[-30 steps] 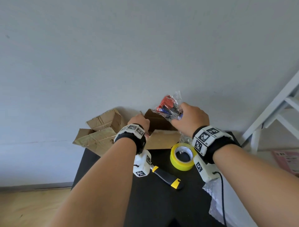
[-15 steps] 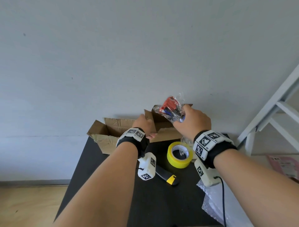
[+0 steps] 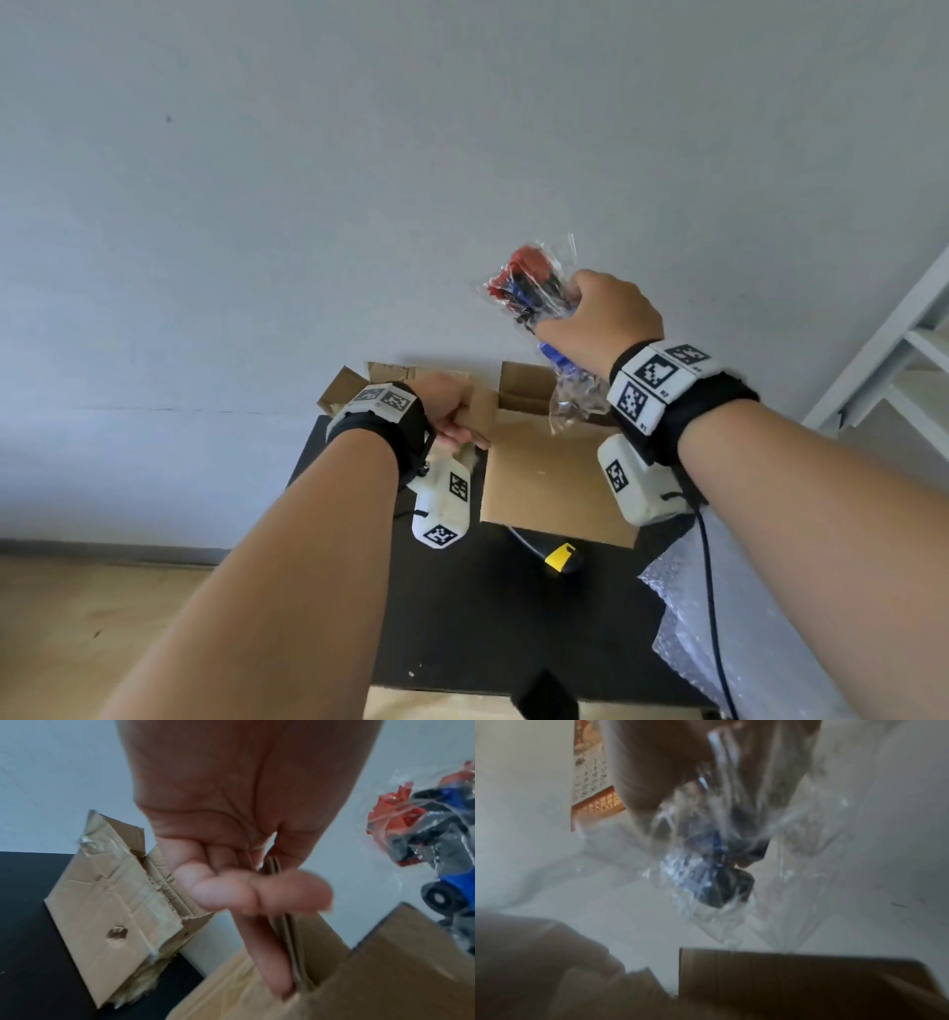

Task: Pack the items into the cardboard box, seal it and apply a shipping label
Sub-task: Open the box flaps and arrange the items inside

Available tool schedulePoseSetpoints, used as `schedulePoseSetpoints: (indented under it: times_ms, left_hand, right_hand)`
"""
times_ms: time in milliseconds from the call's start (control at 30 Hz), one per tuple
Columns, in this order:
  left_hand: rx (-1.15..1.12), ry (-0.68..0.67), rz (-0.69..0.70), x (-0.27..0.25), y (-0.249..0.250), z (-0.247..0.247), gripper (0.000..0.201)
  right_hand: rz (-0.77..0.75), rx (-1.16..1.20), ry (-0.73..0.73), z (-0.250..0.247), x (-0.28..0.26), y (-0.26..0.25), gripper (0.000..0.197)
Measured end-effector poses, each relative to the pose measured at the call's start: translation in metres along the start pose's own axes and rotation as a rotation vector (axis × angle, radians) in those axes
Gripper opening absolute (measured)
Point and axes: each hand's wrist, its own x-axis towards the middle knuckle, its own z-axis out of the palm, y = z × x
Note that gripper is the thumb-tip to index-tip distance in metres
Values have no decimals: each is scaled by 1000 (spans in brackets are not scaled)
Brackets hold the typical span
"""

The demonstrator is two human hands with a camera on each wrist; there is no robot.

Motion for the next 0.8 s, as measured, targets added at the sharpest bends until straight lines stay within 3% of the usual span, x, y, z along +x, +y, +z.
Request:
schedulePoseSetpoints:
  times_ms: [133, 233, 367, 533, 700, 800]
  left_hand:
    - [12, -75, -183, -5, -35, -15, 30]
    - [5, -32, -256, -4, -74, -35, 39]
    - [40, 37, -285, -8, -112, -59, 30]
    - [73, 94, -322, -17, -133, -87, 39]
    - [196, 73, -344, -13, -148, -110, 22]
    - [396, 37, -281, -1, -152, -110, 27]
  right_hand:
    - [-74, 60, -189, 22, -6, -16, 23]
    - [-112, 146, -314, 49, -15, -24, 23]
    - [-126, 308, -447, 82, -19, -33, 30]
    - [-51, 403, -548, 113, -21, -56, 19]
    - [-111, 364, -635, 139, -27, -81, 25]
    - [-146, 317, -643, 155, -34, -89, 34]
